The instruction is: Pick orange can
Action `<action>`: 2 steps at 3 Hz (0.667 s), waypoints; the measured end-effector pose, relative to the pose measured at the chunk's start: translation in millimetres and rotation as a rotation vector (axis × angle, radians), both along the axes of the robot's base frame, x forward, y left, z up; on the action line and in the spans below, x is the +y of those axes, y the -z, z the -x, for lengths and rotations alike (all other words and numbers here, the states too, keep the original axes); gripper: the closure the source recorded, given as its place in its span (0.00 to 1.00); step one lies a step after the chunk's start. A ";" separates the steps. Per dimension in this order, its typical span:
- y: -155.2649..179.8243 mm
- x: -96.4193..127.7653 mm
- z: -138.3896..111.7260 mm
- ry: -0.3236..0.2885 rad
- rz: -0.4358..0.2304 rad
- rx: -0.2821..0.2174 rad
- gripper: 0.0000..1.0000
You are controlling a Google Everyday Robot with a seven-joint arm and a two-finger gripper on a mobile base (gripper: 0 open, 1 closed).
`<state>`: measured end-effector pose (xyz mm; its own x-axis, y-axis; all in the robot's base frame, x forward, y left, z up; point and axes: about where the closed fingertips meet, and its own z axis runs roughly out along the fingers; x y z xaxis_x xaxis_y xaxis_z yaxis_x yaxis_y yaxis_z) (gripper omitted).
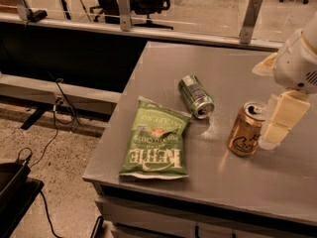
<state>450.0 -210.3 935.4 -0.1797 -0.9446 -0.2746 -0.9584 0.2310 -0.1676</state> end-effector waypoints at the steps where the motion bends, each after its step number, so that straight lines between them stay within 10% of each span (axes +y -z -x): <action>1: 32.4 5.5 -5.5 -0.027 -0.038 0.067 0.00; 2: 49.6 9.6 -7.4 -0.042 -0.065 0.114 0.16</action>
Offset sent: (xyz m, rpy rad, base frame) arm 0.0081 0.0122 -0.0702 0.0982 0.1808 0.0573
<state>457.4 -200.7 885.8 -0.1743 -0.9327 -0.3156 -0.9793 0.1976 -0.0430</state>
